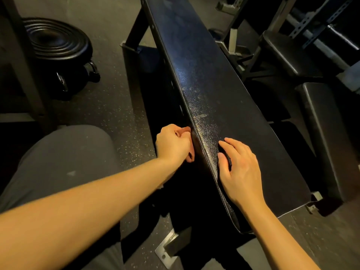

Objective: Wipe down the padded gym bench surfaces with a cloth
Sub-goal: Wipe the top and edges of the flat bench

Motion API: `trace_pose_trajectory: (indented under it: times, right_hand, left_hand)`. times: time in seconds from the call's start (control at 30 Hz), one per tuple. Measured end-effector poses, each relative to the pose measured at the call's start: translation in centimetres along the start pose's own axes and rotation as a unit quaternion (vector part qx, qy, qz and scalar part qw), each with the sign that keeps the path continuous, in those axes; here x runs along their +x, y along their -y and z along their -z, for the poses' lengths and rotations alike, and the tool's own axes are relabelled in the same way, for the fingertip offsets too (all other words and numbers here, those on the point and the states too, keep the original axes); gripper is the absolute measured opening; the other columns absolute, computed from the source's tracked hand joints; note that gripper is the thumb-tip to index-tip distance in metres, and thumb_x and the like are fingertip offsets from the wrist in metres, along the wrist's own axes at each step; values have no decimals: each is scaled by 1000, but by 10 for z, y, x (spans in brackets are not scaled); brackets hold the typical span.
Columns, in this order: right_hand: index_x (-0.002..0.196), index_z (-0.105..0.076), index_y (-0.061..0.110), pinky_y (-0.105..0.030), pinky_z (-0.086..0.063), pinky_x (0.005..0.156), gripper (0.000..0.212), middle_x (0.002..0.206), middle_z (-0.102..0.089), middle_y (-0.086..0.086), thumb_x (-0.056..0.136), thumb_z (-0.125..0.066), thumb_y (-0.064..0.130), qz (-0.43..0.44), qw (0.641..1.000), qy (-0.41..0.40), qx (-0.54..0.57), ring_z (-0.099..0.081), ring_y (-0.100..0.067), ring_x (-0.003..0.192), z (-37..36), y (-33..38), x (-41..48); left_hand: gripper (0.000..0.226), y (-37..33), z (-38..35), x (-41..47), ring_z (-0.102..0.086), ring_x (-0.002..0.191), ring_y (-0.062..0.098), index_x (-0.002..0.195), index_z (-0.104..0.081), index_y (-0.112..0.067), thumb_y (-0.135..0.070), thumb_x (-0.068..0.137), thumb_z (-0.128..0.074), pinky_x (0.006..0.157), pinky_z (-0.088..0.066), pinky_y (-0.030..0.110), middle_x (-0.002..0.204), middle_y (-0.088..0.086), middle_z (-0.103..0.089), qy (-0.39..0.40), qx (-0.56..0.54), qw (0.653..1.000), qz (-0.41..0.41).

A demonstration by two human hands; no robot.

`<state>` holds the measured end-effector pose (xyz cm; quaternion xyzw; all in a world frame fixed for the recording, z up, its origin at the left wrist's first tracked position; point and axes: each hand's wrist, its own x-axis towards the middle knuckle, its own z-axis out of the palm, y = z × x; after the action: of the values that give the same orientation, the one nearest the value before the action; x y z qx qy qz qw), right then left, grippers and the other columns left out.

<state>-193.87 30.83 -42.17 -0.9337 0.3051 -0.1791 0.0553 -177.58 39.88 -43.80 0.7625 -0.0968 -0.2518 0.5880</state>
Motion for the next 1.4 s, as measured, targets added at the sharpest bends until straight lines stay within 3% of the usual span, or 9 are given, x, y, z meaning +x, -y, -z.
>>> trace_pose_trajectory:
  times: [0.1,0.17,0.37,0.47,0.6,0.77,1.1,1.33,1.4]
  right_hand:
    - [130,-67,15,-41,-43,108,37,136,-62,1,100,-50,28,2,1000,-5,0,-52,-19,130,0,-1,0]
    - [130,-67,15,-39,-41,109,38,136,-62,1,99,-49,29,1,1000,-5,-1,-52,-18,130,0,-1,0]
    - [131,-67,17,-38,-39,111,33,137,-61,3,102,-55,25,-8,1000,3,5,-51,-16,131,1,0,0]
    - [131,-66,18,-35,-36,111,32,137,-61,4,102,-56,25,-10,1000,5,13,-50,-14,132,2,-1,1]
    - [130,-66,17,-38,-38,111,32,137,-61,4,101,-57,24,-6,1000,1,18,-50,-16,132,0,-2,0]
    - [129,-67,16,-40,-41,109,37,136,-61,3,99,-50,30,-3,1000,-4,18,-52,-16,130,0,-1,0]
    - [128,-67,14,-39,-41,107,33,134,-62,1,99,-56,25,-1,1000,-13,17,-52,-18,128,-1,-2,0]
    - [127,-68,15,-38,-40,107,32,135,-62,2,99,-57,24,-3,1000,-12,21,-52,-17,128,0,-2,1]
    - [128,-67,15,-38,-40,108,31,135,-61,2,100,-58,24,-4,1000,-12,24,-52,-17,129,0,-3,0]
  left_hand:
    - [3,23,-3,-65,-69,48,29,88,-69,-19,-17,87,-67,50,-57,38,75,2,-75,123,-57,991,18]
    - [5,33,0,-91,-71,57,22,80,-70,-24,-22,83,-73,61,-57,37,75,-3,-74,168,-10,986,15]
    - [9,-6,2,24,-64,45,4,81,-71,-14,-19,88,-68,53,-55,20,63,-1,-70,-1,5,999,39]
    - [15,8,3,8,-75,65,27,90,-64,-11,-16,83,-76,60,-62,42,85,5,-75,37,-75,996,41]
    - [27,14,11,-14,-65,77,16,94,-65,-21,-20,77,-86,71,-49,30,87,1,-69,57,-50,997,19]
    - [24,9,31,-10,-75,88,24,99,-73,-13,-6,79,-85,82,-63,36,94,9,-74,154,-132,979,29]
    - [20,17,12,-15,-69,82,12,85,-70,-22,-20,78,-88,80,-55,31,86,-9,-72,78,-38,991,-98]
    - [24,46,-3,-88,-74,72,28,98,-65,-11,-12,81,-82,63,-61,53,85,6,-74,130,-155,979,30]
    - [16,51,-4,-107,-73,71,11,94,-72,-19,-15,82,-81,68,-59,31,81,-4,-75,147,-82,985,31]
